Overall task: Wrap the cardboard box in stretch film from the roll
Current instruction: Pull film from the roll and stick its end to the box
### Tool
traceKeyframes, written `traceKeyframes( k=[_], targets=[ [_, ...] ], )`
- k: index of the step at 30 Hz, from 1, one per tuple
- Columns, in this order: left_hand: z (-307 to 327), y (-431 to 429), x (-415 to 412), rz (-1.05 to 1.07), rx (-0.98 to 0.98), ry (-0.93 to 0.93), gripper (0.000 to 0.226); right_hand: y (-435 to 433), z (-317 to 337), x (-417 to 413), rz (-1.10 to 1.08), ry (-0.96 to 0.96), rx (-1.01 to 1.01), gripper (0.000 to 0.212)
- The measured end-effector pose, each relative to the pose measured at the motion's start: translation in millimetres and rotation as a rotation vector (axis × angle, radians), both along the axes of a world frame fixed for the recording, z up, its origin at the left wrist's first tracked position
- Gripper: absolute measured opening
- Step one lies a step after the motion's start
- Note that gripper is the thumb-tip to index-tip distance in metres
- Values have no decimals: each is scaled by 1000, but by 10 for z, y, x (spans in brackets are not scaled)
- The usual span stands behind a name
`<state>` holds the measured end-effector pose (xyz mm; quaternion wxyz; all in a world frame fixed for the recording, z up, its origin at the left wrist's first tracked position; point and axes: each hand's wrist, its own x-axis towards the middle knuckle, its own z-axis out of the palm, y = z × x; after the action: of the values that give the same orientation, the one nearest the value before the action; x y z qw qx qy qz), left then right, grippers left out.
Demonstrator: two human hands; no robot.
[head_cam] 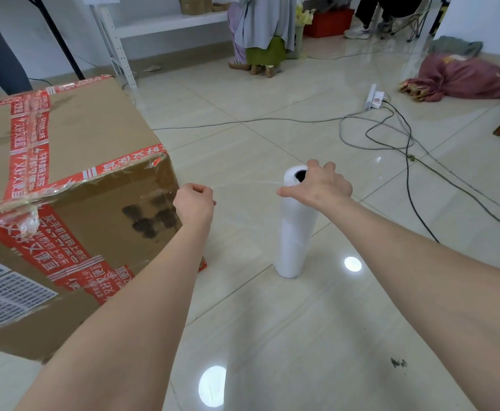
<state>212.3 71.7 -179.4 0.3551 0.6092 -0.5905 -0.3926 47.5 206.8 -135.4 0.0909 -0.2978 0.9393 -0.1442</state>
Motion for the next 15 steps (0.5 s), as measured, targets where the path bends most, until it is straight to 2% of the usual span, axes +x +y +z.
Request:
traceKeyframes(
  k=[4,9,15],
  targets=[
    [26,22,-14,18,66,137,10,-5,-26,-27,48,-22,-71,79],
    [25,60,-35,12,57,152,12,2,9,-102,204,-127,-130,80],
    [26,99,-92,-1,56,170,12,-16,25,-84,-25,-71,-116,74]
  ],
)
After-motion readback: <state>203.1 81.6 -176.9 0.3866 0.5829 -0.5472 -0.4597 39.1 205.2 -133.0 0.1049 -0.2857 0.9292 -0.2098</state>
